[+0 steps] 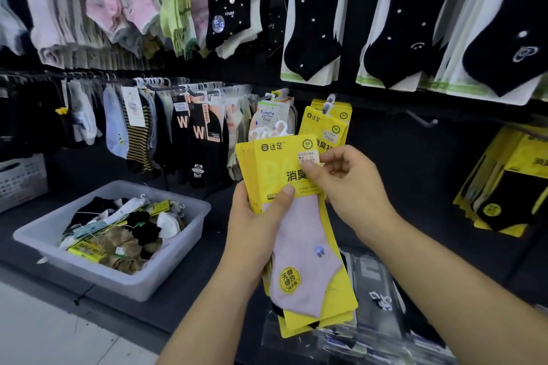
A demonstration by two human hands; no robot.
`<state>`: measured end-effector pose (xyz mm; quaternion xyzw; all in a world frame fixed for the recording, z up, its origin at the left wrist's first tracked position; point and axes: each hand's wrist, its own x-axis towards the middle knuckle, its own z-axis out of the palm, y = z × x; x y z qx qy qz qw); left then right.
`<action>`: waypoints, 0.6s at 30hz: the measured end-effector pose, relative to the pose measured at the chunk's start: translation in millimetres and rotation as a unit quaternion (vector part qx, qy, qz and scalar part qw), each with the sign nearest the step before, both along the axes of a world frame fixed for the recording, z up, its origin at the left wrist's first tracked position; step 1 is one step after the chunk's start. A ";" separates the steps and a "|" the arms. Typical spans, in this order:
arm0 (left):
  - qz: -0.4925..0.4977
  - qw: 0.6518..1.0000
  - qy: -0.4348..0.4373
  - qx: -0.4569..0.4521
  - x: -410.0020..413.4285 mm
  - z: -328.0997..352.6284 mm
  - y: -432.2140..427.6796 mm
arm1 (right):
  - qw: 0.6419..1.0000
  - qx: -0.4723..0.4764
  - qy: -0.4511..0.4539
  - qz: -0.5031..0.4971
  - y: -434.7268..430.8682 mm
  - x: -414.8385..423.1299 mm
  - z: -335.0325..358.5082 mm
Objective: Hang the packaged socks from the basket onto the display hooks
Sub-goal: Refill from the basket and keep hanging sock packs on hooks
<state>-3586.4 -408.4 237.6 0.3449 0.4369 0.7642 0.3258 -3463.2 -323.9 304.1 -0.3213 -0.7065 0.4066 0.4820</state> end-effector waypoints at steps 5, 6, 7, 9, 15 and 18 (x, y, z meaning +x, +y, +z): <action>-0.010 1.000 -0.002 0.011 3.6 2.8 -2.9 | 0.997 -0.078 0.003 0.026 0.3 5.3 4.3; -0.020 1.000 -0.008 0.012 4.4 3.1 -3.5 | 0.995 -0.096 0.017 0.037 1.4 6.3 4.3; -0.029 0.999 -0.018 0.012 5.1 3.4 -4.0 | 0.991 -0.118 0.036 0.053 2.6 7.4 4.7; -0.038 0.998 -0.040 0.012 5.3 4.1 -4.6 | 0.982 -0.155 0.070 0.084 4.5 9.9 7.2; -0.015 0.997 -0.073 0.009 -2.2 2.0 -2.8 | 0.971 -0.188 0.145 0.038 19.6 17.7 9.9; 0.026 0.998 -0.059 0.002 -11.3 -0.4 -3.3 | 0.974 -0.168 0.149 0.000 30.8 29.4 3.8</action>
